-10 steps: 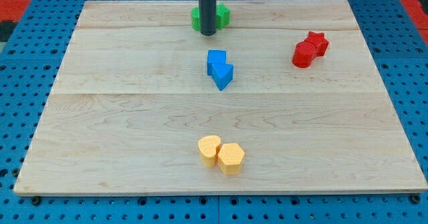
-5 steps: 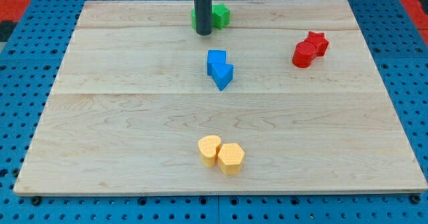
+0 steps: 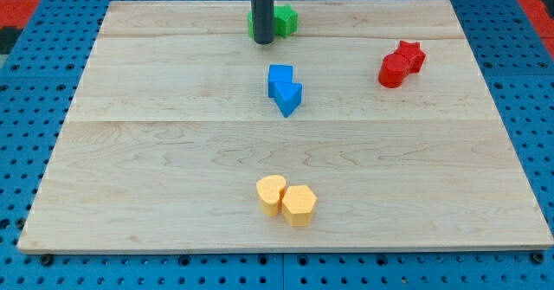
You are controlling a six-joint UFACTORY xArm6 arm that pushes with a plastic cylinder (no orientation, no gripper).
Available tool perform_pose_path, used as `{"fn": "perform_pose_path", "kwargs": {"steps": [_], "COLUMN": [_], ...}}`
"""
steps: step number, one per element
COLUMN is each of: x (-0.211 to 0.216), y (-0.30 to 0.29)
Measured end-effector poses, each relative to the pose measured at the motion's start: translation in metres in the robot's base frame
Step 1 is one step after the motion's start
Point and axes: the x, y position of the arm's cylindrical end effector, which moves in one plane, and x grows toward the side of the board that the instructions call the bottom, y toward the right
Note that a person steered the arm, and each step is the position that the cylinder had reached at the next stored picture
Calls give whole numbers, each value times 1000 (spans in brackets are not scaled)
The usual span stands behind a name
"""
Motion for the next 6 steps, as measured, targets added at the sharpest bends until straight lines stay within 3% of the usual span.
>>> {"fn": "perform_pose_path", "kwargs": {"steps": [6], "x": [0], "y": [60]}}
